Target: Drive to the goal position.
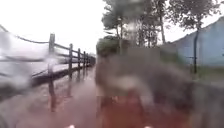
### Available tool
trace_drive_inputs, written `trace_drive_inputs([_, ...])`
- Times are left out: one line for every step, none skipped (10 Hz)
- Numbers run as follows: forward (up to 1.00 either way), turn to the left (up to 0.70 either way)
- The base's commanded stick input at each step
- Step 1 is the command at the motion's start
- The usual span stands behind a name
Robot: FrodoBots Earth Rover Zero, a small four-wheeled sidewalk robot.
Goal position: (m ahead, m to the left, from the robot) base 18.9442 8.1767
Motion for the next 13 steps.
trace_drive_inputs([0.0, 0.0])
trace_drive_inputs([0.0, 0.0])
trace_drive_inputs([0.0, 0.0])
trace_drive_inputs([0.0, 0.0])
trace_drive_inputs([0.0, 0.0])
trace_drive_inputs([0.0, 0.0])
trace_drive_inputs([0.0, 0.0])
trace_drive_inputs([0.04, 0.0])
trace_drive_inputs([1.0, 0.0])
trace_drive_inputs([1.0, -0.05])
trace_drive_inputs([1.0, -0.31])
trace_drive_inputs([1.0, -0.4])
trace_drive_inputs([1.0, -0.19])
